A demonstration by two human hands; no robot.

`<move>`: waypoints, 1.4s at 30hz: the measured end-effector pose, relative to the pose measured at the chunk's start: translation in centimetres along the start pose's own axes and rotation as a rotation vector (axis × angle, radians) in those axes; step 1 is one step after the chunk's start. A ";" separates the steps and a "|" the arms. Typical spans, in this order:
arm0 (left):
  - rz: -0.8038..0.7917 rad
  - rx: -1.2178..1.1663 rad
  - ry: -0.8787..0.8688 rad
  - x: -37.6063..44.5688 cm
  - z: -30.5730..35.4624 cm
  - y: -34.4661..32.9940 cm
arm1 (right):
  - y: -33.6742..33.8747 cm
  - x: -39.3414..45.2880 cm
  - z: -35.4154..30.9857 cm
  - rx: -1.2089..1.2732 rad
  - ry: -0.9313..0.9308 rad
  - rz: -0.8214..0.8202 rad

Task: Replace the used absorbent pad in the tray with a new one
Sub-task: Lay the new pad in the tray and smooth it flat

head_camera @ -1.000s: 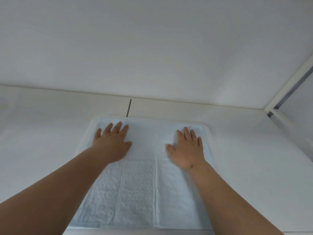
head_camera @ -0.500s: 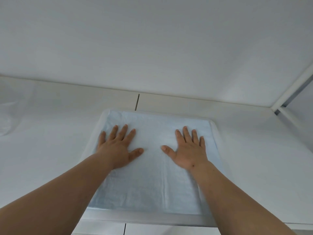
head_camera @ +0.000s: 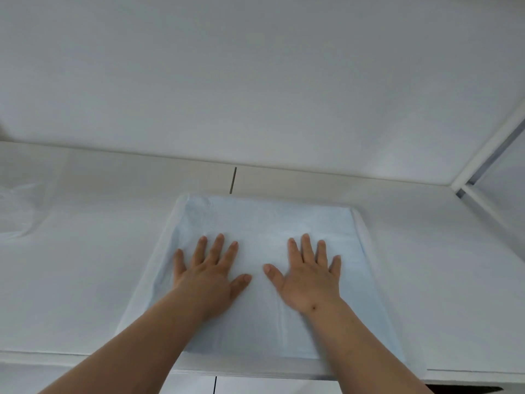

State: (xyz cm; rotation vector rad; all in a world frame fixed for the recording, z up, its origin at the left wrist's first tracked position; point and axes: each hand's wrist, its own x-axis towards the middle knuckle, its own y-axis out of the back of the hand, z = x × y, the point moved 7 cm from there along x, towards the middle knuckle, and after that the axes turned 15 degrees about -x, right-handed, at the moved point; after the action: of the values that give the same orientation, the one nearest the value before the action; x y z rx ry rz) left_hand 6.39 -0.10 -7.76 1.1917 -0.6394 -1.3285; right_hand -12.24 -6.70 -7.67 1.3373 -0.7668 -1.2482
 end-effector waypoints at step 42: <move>-0.081 0.034 -0.088 -2.1 3.3 -2.0 | -0.4 -3.1 -1.7 0.036 0.099 -0.027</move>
State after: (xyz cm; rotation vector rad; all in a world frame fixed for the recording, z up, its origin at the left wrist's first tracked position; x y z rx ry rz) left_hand 2.26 1.31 -7.96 1.2020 -0.6852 -1.4497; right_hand -11.39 -3.24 -7.55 1.4323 -0.7060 -1.1851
